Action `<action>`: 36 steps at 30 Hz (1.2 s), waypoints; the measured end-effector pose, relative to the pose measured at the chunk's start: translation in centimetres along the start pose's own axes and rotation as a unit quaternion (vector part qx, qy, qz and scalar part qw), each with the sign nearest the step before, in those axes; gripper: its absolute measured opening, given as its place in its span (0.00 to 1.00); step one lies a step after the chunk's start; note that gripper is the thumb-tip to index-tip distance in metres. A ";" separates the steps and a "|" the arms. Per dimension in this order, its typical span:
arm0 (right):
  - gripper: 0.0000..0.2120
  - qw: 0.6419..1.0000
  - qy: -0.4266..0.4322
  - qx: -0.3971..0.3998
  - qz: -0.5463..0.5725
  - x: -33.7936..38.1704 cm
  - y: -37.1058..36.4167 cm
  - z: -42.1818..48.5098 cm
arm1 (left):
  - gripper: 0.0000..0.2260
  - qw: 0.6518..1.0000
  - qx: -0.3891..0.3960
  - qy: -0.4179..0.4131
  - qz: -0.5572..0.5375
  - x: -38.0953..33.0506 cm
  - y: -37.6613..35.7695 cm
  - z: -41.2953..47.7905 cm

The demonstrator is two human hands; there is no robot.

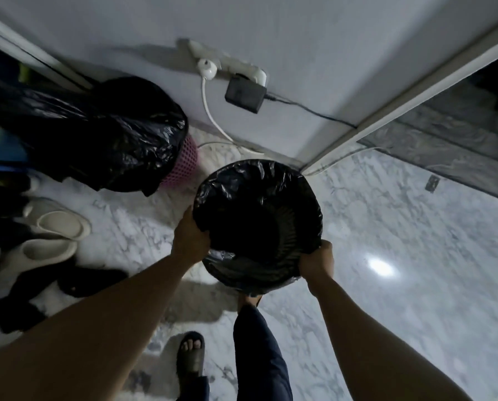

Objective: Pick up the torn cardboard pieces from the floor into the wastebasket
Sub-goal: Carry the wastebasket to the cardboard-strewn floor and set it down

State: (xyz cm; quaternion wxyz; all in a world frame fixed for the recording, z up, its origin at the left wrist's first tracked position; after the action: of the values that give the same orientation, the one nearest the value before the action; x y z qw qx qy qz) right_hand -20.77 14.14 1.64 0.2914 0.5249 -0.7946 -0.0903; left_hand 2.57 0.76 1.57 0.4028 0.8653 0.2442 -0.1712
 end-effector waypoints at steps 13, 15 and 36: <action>0.34 0.980 0.192 0.001 0.046 -4.3 8.5 -29.8 | 0.42 0.986 0.025 -0.103 0.131 0.5 15.4 -21.7; 0.37 0.972 0.225 -0.022 0.066 -6.6 10.1 -34.6 | 0.39 0.980 0.014 -0.124 0.155 -0.5 16.5 -25.8; 0.35 0.870 -0.055 -0.262 0.413 -54.7 28.2 -52.0 | 0.37 0.807 0.235 -0.395 0.370 -4.9 -12.2 -62.8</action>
State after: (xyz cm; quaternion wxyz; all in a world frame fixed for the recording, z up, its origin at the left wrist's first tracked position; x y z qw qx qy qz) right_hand 1.48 83.29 36.53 0.3847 0.0474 -0.9008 -0.1958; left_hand -2.04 55.14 35.28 0.2813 0.8161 -0.3224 -0.3885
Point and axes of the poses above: each hand's wrist, its own z-axis towards the middle knuckle, its own y-axis out of the back of the hand, x = y × z, the point moved 1 cm from there along z, towards the middle knuckle, and after that the axes turned 10 degrees about z, right-handed, at the moved point
